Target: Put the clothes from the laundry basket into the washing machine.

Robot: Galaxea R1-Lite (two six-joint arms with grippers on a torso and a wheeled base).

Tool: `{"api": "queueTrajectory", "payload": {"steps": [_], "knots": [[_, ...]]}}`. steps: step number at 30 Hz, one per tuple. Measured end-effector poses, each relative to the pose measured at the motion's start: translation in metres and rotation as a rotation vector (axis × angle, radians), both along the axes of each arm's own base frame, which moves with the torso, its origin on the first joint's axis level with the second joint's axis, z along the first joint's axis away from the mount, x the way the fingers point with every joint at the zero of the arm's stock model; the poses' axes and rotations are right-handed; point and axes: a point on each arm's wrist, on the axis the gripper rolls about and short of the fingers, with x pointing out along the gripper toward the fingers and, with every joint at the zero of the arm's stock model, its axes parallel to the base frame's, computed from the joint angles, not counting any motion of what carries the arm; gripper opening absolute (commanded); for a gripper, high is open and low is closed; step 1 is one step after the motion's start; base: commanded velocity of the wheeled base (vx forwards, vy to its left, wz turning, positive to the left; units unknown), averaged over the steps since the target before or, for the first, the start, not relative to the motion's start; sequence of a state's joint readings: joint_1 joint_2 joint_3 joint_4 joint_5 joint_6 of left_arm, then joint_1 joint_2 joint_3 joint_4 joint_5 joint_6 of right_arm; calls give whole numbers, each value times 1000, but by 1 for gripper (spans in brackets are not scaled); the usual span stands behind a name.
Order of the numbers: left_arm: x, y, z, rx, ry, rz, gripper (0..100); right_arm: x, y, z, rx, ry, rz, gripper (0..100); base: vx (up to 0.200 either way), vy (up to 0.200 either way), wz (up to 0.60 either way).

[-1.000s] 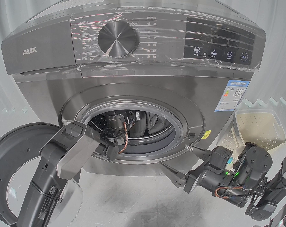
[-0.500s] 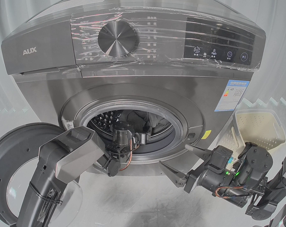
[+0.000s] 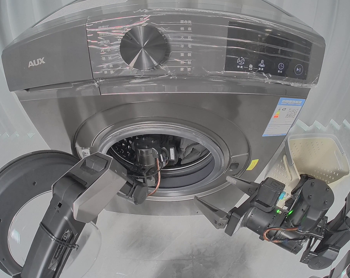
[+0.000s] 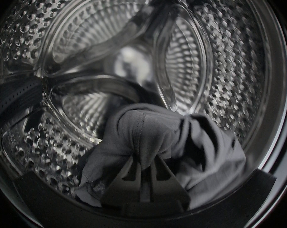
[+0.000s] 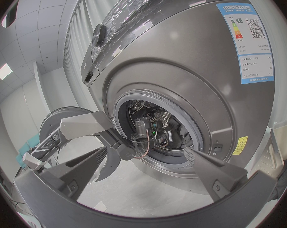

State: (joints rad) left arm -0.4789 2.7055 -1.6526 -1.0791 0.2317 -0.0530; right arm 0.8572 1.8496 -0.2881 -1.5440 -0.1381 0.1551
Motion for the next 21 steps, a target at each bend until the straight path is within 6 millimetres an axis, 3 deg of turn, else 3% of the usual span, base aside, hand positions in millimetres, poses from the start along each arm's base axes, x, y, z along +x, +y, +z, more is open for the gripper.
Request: {"api": "queueTrajectory", "payload": {"steps": [7, 8, 14, 21], "knots": [[18, 8, 17, -75, -80, 40, 0, 0, 0, 1, 4, -3, -1, 100, 0, 0, 0], [19, 8, 17, -84, -82, 39, 100, 0, 0, 1, 4, -3, -1, 100, 0, 0, 0], [18, 6, 16, -116, -75, 33, 100, 1, 0, 1, 6, -3, -2, 100, 0, 0, 0], [3, 1, 6, -93, -15, 14, 100, 2, -1, 1, 5, -3, -6, 100, 0, 0, 0]]}}
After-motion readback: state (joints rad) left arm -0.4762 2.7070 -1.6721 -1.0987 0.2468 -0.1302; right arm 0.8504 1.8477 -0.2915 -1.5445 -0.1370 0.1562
